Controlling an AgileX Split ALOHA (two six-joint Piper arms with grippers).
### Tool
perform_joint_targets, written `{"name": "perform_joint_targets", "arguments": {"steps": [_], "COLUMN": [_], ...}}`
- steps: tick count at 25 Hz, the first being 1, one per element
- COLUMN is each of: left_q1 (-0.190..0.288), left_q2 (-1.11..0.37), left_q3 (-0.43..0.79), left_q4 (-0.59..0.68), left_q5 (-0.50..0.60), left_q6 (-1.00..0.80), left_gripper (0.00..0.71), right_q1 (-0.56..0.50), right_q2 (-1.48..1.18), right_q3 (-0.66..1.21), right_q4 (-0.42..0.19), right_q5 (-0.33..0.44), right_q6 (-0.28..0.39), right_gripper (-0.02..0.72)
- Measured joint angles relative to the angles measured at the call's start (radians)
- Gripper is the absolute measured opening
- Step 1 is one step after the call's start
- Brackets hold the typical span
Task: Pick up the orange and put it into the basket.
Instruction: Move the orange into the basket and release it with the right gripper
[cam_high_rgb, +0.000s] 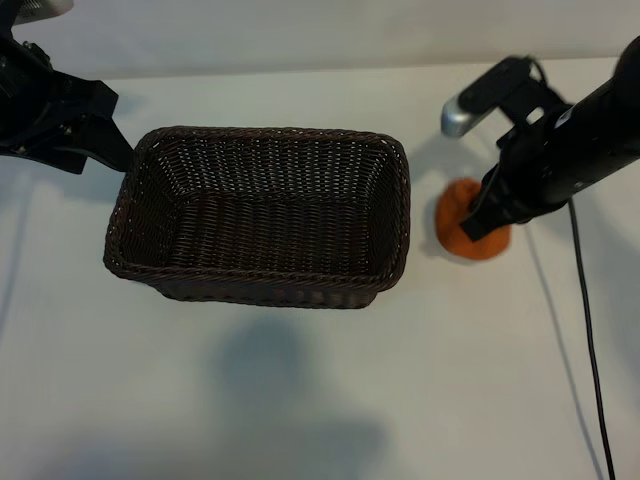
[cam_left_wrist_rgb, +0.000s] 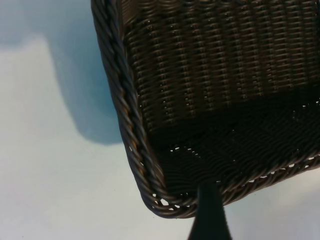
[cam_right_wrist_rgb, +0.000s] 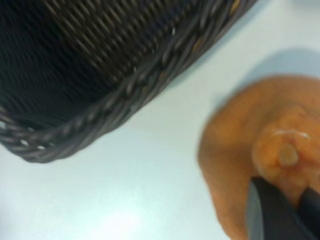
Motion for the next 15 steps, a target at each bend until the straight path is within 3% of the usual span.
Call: {"name": "perform_joint_targets", "arguments": {"steps": [7, 15], "left_q1": [0.000, 0.000], "left_q2": [0.000, 0.000], "left_q3": [0.000, 0.000], "left_q4": [0.000, 0.000], "left_q5": [0.000, 0.000], "left_q6": [0.000, 0.002], "left_gripper": [0.558, 0.558], "right_q1": [0.000, 0.000], "right_q2": [-0.144, -0.174], "right_q3": [-0.008, -0.137], "right_q4": [-0.040, -0.088], "right_q5": [0.084, 0.264], "right_q6": [0.050, 0.200], "right_gripper": [0.043, 0.043]}}
